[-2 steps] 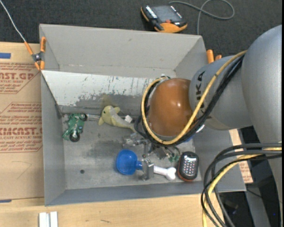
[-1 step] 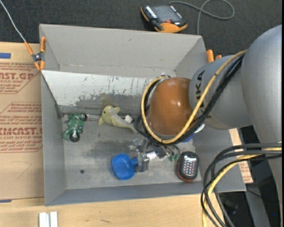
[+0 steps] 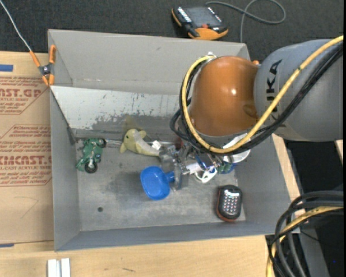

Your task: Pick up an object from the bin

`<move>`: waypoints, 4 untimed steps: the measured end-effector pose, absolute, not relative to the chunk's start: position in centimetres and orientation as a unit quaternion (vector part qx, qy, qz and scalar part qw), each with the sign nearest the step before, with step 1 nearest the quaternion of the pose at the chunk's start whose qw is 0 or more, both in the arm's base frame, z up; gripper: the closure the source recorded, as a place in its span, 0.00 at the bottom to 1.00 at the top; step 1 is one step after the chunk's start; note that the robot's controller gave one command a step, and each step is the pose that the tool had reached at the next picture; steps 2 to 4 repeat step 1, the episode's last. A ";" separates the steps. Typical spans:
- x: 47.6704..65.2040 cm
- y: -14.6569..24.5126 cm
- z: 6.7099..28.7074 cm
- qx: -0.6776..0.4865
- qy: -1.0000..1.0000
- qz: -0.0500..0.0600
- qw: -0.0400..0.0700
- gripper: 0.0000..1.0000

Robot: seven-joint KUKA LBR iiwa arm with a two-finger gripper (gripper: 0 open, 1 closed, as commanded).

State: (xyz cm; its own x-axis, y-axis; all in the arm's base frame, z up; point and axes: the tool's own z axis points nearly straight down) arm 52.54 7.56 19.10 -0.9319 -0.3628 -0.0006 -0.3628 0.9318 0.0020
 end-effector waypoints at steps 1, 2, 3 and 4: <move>50.5 11.5 30.2 -0.172 0.985 0.002 0.006 1.00; 50.5 11.5 30.2 -0.172 0.985 0.002 0.006 1.00; 50.5 11.5 30.2 -0.172 0.985 0.002 0.006 1.00; 50.5 11.5 30.2 -0.172 0.985 0.002 0.006 1.00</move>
Offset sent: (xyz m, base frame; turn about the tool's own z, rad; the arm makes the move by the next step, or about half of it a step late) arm -0.0215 0.0367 0.1058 0.0275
